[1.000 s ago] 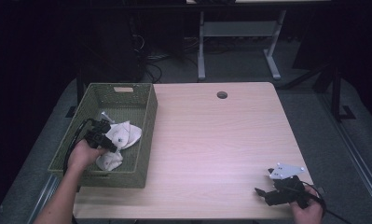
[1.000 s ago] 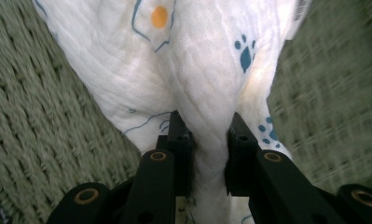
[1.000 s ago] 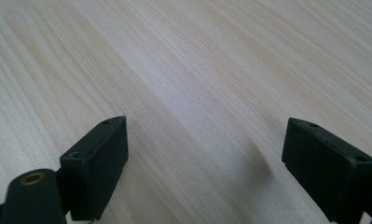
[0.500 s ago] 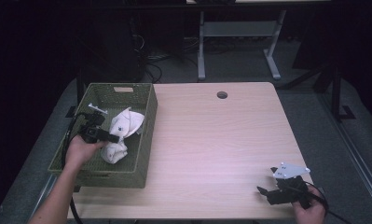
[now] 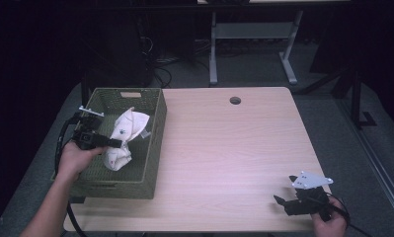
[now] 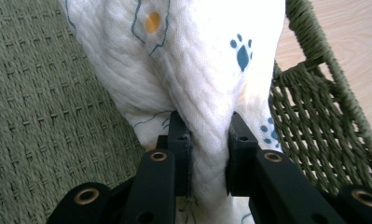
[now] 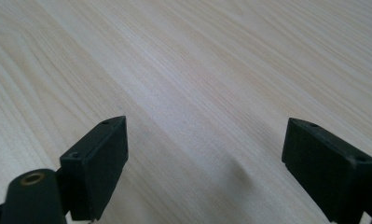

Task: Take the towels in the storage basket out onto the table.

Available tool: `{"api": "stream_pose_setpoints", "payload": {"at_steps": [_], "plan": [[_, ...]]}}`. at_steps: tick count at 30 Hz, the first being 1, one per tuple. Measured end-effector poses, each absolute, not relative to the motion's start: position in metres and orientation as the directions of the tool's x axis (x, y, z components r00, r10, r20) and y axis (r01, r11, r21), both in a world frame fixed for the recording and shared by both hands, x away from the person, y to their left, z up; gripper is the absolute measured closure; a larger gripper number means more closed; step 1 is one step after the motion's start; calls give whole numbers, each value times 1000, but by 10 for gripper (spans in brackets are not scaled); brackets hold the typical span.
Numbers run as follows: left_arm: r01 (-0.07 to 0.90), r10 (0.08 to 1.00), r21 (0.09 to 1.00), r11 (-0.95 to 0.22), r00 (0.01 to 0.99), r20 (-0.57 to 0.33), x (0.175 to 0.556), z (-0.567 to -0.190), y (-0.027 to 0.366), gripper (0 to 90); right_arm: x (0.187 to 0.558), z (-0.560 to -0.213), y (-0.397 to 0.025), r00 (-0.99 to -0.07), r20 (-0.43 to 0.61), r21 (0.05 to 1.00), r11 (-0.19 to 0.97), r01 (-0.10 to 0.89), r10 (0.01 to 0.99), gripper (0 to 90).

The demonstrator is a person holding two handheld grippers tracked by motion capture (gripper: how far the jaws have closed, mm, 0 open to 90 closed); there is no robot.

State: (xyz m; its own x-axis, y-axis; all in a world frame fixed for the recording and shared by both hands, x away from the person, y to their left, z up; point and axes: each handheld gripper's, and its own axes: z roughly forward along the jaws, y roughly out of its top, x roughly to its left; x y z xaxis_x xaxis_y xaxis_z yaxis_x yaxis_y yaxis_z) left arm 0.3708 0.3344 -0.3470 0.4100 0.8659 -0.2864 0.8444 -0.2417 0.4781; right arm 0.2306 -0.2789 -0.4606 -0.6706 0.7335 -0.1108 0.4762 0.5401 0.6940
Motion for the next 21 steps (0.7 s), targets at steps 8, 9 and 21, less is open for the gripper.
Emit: {"api": "stream_pose_setpoints", "payload": {"at_steps": [8, 9, 21], "plan": [[836, 832, 503, -219, 429, -352, 370, -343, 336, 759, 230, -460, -281, -659, -106, 700, 526, 482, 745, 140], [837, 829, 504, -213, 428, -359, 370, -343, 336, 759, 230, -460, -280, -658, -106, 700, 526, 483, 745, 140], [821, 782, 543, -177, 453, -429, 365, -312, 339, 757, 230, -459, -280, -662, -112, 701, 531, 476, 741, 140]]}}
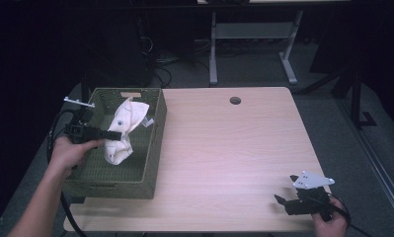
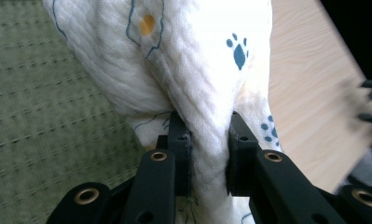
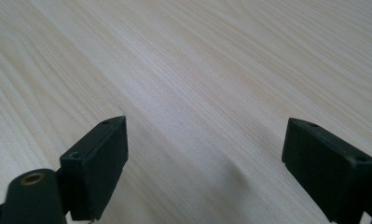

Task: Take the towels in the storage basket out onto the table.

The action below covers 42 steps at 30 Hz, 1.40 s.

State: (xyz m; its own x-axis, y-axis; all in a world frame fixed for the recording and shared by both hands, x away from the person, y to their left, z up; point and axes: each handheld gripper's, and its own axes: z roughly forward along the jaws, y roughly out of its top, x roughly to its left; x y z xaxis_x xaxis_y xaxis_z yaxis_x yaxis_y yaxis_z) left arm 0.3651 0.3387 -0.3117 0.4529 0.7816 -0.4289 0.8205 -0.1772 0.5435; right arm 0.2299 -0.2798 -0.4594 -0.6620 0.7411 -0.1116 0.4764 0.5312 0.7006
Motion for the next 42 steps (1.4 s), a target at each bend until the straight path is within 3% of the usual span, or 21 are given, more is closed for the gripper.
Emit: {"api": "stream_pose_setpoints", "payload": {"at_steps": [15, 42], "plan": [[805, 754, 571, -163, 474, -454, 364, -288, 333, 757, 230, -459, -280, -661, -111, 700, 530, 478, 743, 140], [762, 709, 579, -290, 578, -404, 371, -273, 269, 757, 227, -457, -285, -654, -116, 715, 520, 468, 748, 140]]}}
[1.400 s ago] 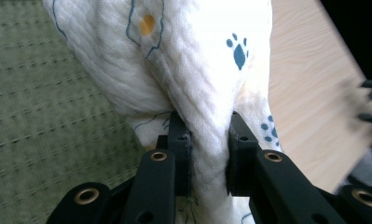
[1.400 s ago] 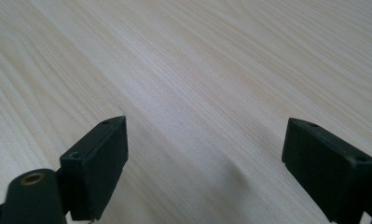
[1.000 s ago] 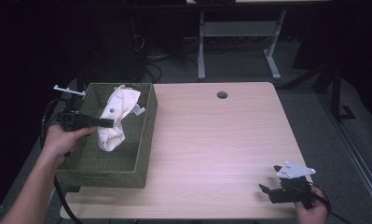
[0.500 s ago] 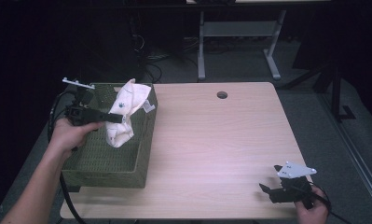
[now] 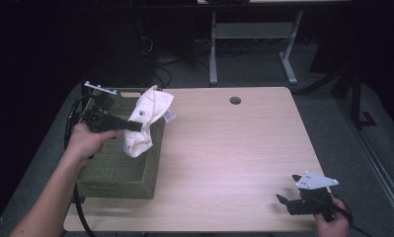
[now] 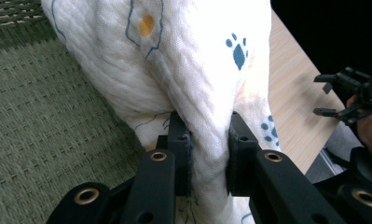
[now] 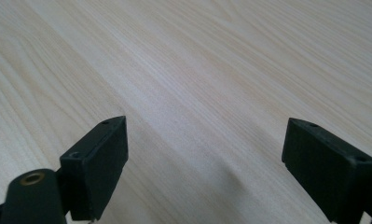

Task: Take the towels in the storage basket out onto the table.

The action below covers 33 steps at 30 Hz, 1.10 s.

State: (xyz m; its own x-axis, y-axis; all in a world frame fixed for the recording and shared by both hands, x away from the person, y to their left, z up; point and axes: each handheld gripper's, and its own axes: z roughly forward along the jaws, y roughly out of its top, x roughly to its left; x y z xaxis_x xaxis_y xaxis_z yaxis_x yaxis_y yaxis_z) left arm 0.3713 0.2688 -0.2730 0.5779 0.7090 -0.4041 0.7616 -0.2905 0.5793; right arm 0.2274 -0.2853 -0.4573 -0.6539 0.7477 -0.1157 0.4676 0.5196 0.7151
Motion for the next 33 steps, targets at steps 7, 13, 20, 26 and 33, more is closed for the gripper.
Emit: {"api": "stream_pose_setpoints", "payload": {"at_steps": [7, 13, 20, 26, 33], "plan": [[744, 673, 578, -335, 618, -406, 374, -273, 239, 758, 228, -458, -289, -650, -111, 715, 515, 473, 752, 140], [736, 661, 570, -366, 637, -397, 379, -276, 217, 758, 227, -457, -288, -649, -111, 723, 510, 467, 753, 140], [727, 639, 571, -382, 654, -405, 383, -281, 195, 757, 227, -456, -285, -649, -104, 725, 504, 469, 754, 140], [724, 623, 559, -404, 665, -412, 387, -291, 178, 757, 227, -456, -285, -656, -120, 722, 518, 458, 746, 140], [716, 618, 562, -414, 675, -403, 390, -297, 161, 757, 226, -455, -286, -646, -102, 727, 500, 470, 757, 140]]}}
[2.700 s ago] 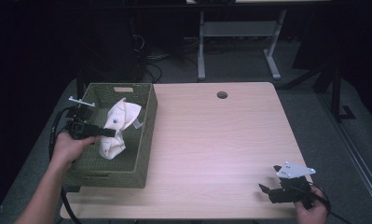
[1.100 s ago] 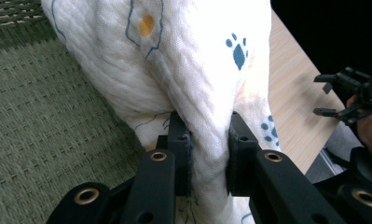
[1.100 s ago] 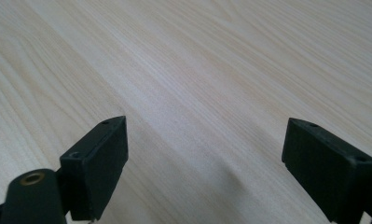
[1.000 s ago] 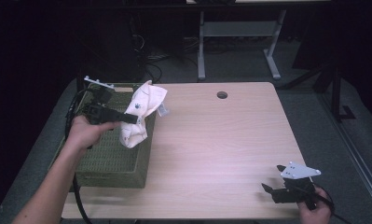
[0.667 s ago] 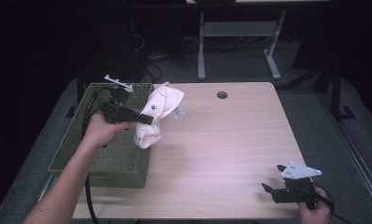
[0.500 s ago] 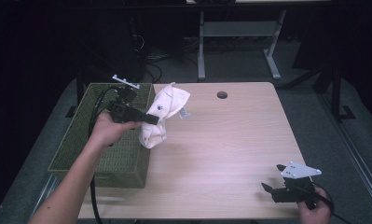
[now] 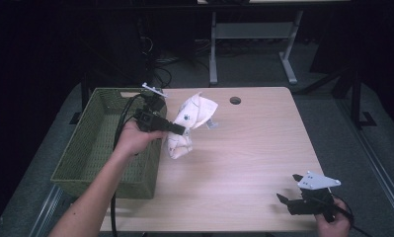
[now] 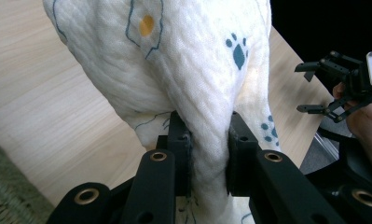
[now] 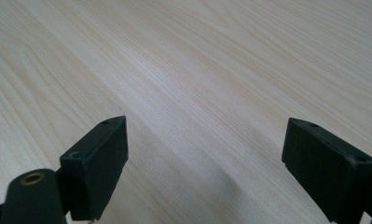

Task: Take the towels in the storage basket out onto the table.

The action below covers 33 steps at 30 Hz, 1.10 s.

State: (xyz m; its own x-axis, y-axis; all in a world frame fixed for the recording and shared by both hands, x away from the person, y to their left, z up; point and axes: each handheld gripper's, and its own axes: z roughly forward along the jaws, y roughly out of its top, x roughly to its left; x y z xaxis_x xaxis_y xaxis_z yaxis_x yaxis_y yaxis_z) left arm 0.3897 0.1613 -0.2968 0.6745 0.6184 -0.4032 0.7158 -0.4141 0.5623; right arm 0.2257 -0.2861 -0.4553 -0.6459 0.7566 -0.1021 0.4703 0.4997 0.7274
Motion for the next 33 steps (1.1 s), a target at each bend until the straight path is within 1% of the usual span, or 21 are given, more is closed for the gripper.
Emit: {"api": "stream_pose_setpoints", "payload": {"at_steps": [7, 12, 17, 33], "plan": [[705, 613, 556, -440, 688, -389, 394, -303, 147, 757, 224, -455, -286, -640, -95, 735, 488, 471, 762, 140], [713, 612, 546, -440, 683, -400, 398, -309, 137, 757, 225, -455, -286, -643, -105, 736, 494, 463, 759, 140], [707, 599, 535, -462, 694, -400, 400, -314, 126, 757, 225, -456, -288, -636, -93, 740, 480, 471, 766, 140], [700, 570, 529, -480, 707, -418, 406, -326, 90, 757, 224, -455, -290, -623, -84, 748, 463, 477, 778, 140]]}}
